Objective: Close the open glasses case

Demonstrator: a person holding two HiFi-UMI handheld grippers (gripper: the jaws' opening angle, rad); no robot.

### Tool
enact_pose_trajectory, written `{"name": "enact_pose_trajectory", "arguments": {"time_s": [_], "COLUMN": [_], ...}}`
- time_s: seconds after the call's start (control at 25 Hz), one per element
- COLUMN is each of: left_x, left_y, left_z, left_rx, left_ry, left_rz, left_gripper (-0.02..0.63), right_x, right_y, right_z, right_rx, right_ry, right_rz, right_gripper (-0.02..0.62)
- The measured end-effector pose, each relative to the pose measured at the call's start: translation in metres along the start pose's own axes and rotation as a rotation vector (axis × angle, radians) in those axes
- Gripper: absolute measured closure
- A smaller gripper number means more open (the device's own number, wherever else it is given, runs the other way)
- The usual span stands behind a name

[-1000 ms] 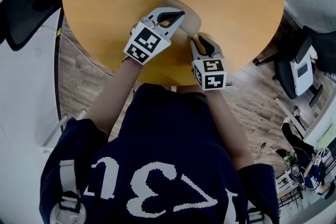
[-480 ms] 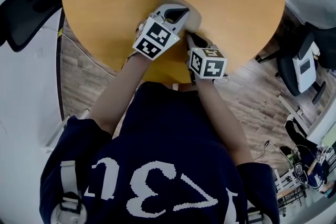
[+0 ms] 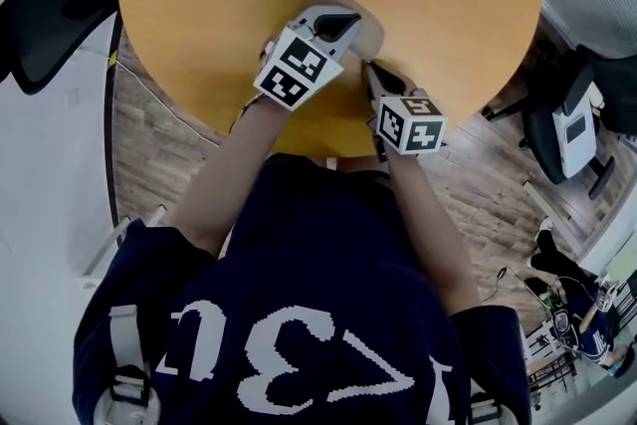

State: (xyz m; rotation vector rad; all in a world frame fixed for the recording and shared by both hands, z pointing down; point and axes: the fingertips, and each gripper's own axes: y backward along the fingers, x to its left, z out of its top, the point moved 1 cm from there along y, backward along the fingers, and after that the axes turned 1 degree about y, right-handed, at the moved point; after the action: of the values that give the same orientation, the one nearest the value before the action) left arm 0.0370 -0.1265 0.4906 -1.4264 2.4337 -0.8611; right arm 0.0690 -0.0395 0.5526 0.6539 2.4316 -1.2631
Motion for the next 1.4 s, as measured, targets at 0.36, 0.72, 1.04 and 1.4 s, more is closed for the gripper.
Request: {"name": "enact_pose_trajectory", "arguments": {"time_s": [0.36, 0.72, 1.04, 1.4], "left_x": [-0.002, -0.002, -0.002, -0.004], "left_y": [-0.001, 0.0, -0.001, -0.001], "left_z": [-0.001, -0.002, -0.001, -0.001], "left_rx": [0.001, -0.002, -0.003, -0.002], "left_ry": [-0.018, -0.016, -0.019, -0.025], "left_rz": [0.01, 0.013, 0.019, 0.016], "left_gripper": [0.594, 0.594, 0.594, 0.594], "right_x": [-0.059, -0.004, 0.001, -0.009], "right_y": [0.021, 0.0, -0.001, 0.011], "right_z": [0.037, 0.01, 0.005, 0.011], "right_rx": [-0.007, 0.188, 0.219, 0.089], "right_ry": [0.04, 0.412, 0.396, 0.319], "right_rz": [-0.04, 0.069, 0.057, 0.032], "right_gripper": [0.574, 0.428, 0.569, 0.574]}}
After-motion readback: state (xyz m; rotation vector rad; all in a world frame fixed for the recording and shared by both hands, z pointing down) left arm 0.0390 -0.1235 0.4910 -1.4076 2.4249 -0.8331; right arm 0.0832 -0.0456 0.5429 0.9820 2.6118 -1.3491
